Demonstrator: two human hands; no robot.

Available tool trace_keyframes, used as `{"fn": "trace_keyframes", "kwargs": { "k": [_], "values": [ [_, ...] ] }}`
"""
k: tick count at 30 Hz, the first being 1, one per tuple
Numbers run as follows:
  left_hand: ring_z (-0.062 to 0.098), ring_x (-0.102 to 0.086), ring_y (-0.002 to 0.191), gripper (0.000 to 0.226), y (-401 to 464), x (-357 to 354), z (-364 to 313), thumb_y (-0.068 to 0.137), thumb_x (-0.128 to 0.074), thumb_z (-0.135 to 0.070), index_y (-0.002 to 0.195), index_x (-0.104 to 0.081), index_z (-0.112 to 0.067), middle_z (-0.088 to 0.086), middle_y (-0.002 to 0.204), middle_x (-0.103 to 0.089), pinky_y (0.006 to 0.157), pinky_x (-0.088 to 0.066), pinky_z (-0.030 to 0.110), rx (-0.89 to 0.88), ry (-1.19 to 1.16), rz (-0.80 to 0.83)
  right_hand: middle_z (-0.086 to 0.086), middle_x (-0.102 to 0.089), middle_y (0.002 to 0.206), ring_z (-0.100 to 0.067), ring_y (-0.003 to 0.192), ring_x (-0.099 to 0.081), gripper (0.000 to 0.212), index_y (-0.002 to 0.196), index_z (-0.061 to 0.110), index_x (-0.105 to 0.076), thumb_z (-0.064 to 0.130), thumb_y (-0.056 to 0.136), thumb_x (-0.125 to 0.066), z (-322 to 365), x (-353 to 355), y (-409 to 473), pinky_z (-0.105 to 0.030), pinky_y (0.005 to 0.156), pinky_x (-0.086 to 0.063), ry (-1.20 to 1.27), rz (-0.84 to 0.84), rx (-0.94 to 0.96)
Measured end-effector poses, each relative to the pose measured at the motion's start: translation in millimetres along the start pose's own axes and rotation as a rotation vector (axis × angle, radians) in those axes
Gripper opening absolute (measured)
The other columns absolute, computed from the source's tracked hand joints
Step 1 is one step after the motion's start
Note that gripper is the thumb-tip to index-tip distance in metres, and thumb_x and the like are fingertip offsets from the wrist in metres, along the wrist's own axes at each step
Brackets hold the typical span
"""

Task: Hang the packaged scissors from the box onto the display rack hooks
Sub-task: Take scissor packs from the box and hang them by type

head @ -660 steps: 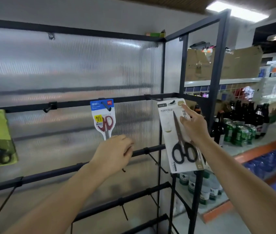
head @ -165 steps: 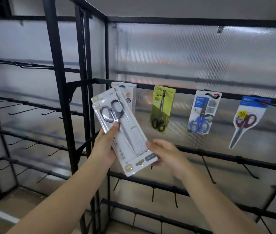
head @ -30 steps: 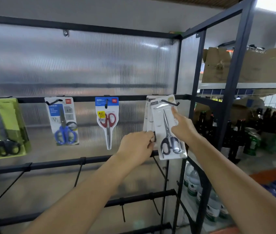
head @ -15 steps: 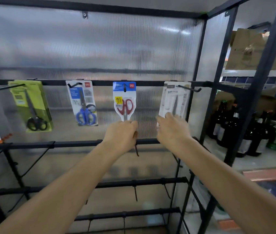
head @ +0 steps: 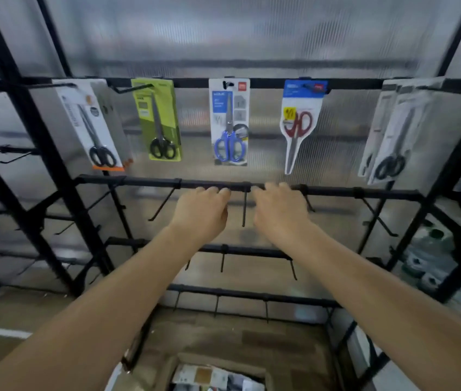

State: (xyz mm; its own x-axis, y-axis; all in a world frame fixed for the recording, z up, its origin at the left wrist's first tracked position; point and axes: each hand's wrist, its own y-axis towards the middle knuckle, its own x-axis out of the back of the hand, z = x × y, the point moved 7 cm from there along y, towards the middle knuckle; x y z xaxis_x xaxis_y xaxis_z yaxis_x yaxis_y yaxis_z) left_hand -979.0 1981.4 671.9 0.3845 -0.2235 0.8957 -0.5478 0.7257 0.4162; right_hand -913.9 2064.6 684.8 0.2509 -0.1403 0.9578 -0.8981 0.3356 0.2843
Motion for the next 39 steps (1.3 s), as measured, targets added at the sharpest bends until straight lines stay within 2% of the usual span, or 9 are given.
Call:
{"fn": "trace_keyframes", "kwargs": {
  "k": [4,8,11,17,21,29,32,36,39],
  "values": [
    [0.028,-0.057,0.101,0.023,-37.7,-18.1,42.3,0.096,-0.041,-0.023,0.115,-0.051,-0.013,0.007,0.111,-0.061,0.067,-0.042,0.035,-0.008,0.007,0.059,-0.008,-0.051,0.122,-0.028,0.113,-0.047,0.038,0.126,0.015,-0.051,0.021,0.089,-0.054,48.7,-26.0,-5.3,-0.037,0.083,-0.042,0.023,0.065,-0.009],
    [0.029,-0.055,0.098,0.023,-78.7,-56.0,71.8,0.097,-0.039,-0.021,0.116,-0.048,-0.012,0.007,0.109,-0.058,0.059,-0.036,0.034,-0.024,0.010,0.170,-0.009,-0.052,0.117,-0.026,0.107,-0.050,0.032,0.123,0.013,-0.052,0.017,0.090,-0.053,86.5,-69.2,-21.3,-0.032,0.069,-0.034,0.053,0.151,-0.006],
    [0.029,-0.056,0.101,0.031,-107.6,-89.9,85.4,0.097,-0.038,-0.019,0.126,-0.046,-0.011,0.007,0.114,-0.058,0.062,-0.041,0.037,-0.044,0.010,0.243,-0.009,-0.052,0.116,-0.027,0.102,-0.053,0.032,0.122,0.013,-0.053,0.014,0.091,-0.050,104.7,-112.7,-36.7,-0.031,0.064,-0.033,0.038,0.256,-0.029],
    [0.029,-0.054,0.102,0.029,-163.5,-187.2,97.2,0.096,-0.038,-0.019,0.123,-0.046,-0.013,0.007,0.114,-0.057,0.063,-0.037,0.035,-0.035,-0.021,0.425,-0.009,-0.051,0.117,-0.029,0.107,-0.049,0.033,0.123,0.014,-0.052,0.015,0.090,-0.048,113.3,-217.7,-76.3,-0.034,0.074,-0.040,-0.002,0.440,-0.035],
    [0.031,-0.054,0.106,0.030,-204.2,-272.2,87.7,0.095,-0.038,-0.017,0.123,-0.046,-0.012,0.009,0.117,-0.057,0.071,-0.043,0.035,-0.018,-0.053,0.559,-0.011,-0.051,0.121,-0.029,0.113,-0.049,0.030,0.119,0.013,-0.054,0.019,0.090,-0.049,105.0,-304.3,-107.3,-0.036,0.085,-0.044,-0.004,0.592,-0.023],
    [0.027,-0.057,0.106,0.038,-313.1,-473.1,44.8,0.088,-0.056,-0.024,0.125,-0.047,-0.019,0.005,0.117,-0.058,0.071,-0.040,0.034,0.003,-0.037,0.839,-0.010,-0.049,0.126,-0.030,0.112,-0.048,0.033,0.124,0.016,-0.050,0.016,0.092,-0.045,87.7,-516.4,-202.3,-0.039,0.092,-0.040,-0.020,0.825,-0.015],
    [0.027,-0.054,0.107,0.037,-360.9,-548.2,28.5,0.088,-0.051,-0.016,0.124,-0.046,-0.018,0.004,0.117,-0.057,0.077,-0.042,0.035,0.009,-0.045,0.952,-0.010,-0.046,0.124,-0.029,0.111,-0.047,0.036,0.129,0.016,-0.043,0.018,0.093,-0.045,91.1,-602.5,-244.5,-0.037,0.088,-0.038,-0.023,0.939,0.034],
    [0.023,-0.052,0.110,0.041,-416.6,-623.8,12.9,0.089,-0.046,-0.014,0.129,-0.041,-0.023,-0.001,0.122,-0.052,0.069,-0.032,0.032,-0.028,-0.024,1.029,-0.011,-0.044,0.132,-0.029,0.118,-0.043,0.046,0.136,0.015,-0.038,0.019,0.092,-0.051,106.4,-702.7,-279.7,-0.038,0.092,-0.039,0.043,1.022,0.075],
    [0.023,-0.053,0.107,0.028,-443.9,-662.3,5.8,0.091,-0.044,-0.016,0.119,-0.045,-0.018,0.000,0.117,-0.053,0.063,-0.030,0.031,-0.055,-0.034,1.019,-0.010,-0.040,0.141,-0.028,0.126,-0.040,0.063,0.143,0.015,-0.030,0.014,0.087,-0.058,123.9,-760.6,-286.0,-0.036,0.097,-0.038,0.207,0.965,0.101]
  ]
}}
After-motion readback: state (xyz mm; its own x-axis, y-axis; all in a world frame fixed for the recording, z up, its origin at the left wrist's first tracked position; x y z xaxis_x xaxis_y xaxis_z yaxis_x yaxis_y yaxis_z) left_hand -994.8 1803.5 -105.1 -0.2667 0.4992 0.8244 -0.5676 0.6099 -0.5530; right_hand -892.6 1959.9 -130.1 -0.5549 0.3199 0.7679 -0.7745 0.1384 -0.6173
